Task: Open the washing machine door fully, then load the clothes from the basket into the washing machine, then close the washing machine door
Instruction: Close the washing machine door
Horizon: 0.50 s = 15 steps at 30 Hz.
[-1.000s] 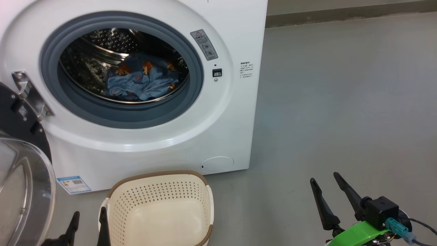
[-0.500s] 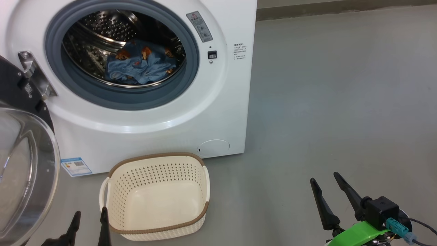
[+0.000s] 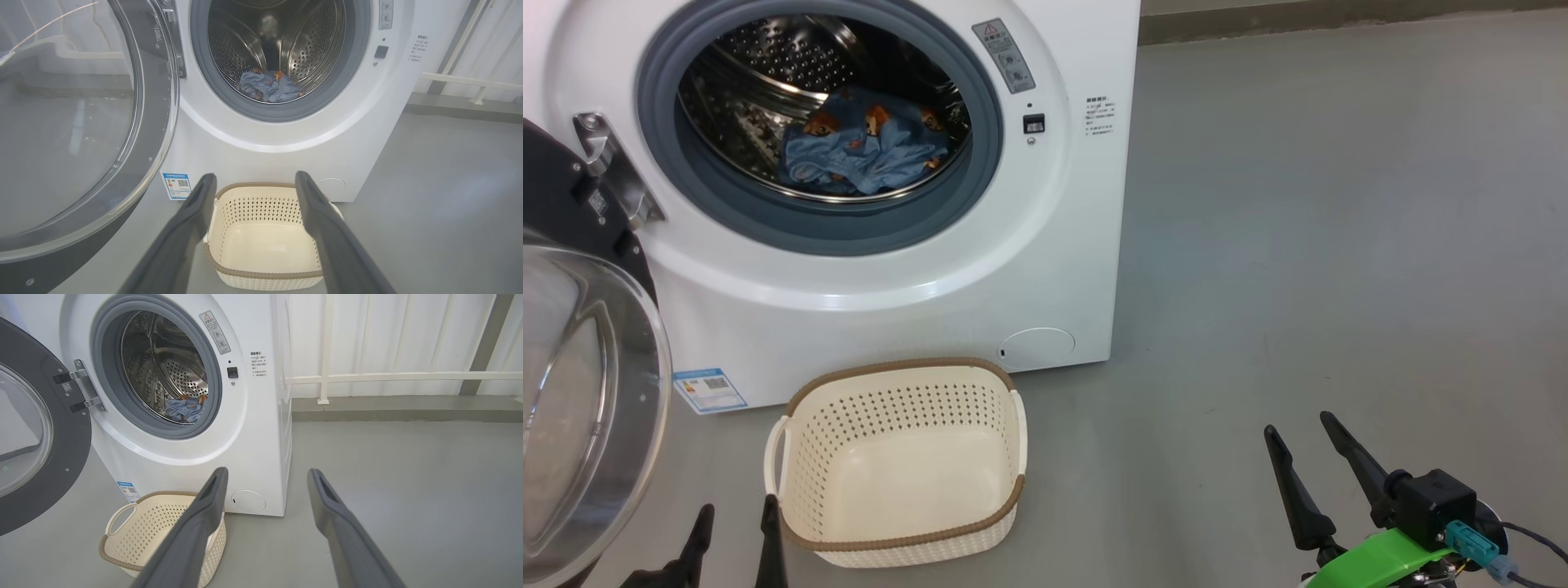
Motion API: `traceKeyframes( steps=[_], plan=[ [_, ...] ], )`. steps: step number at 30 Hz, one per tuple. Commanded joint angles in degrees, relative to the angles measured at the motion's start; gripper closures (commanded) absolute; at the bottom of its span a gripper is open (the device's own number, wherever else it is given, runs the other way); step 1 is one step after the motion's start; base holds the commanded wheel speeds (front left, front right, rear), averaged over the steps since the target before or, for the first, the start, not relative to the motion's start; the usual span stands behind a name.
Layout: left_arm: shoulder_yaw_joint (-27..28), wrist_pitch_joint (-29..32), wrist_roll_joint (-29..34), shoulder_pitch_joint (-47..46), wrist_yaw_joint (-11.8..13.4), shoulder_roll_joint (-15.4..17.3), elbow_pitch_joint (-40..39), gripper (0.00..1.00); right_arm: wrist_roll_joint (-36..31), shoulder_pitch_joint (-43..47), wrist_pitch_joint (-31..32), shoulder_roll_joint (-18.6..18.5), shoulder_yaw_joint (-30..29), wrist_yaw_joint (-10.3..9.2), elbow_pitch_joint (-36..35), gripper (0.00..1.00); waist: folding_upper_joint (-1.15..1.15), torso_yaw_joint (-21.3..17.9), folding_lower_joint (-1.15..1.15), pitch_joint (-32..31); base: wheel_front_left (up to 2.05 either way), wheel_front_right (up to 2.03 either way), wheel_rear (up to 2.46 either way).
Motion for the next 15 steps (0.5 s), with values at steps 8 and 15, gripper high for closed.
traceKeyframes(
  steps=[8, 15],
  plan=[
    [2.0, -0.4, 1.2, -2.2, -0.3, 0.6, -1.4, 0.0, -0.5, -2.1, -0.3, -0.2, 0.8, 0.09, -1.4, 0.0, 0.0, 2.1, 0.0, -0.1, 0.0, 0.0, 0.0],
    [2.7, -0.4, 2.7, -1.7, 0.8, 0.8, -2.1, 0.0, -0.4, -2.7, -0.3, -0.8, 1.3, 0.09, -1.5, 0.0, 0.0, 7.1, 0.0, -0.5, 0.0, 0.0, 0.0]
  ],
)
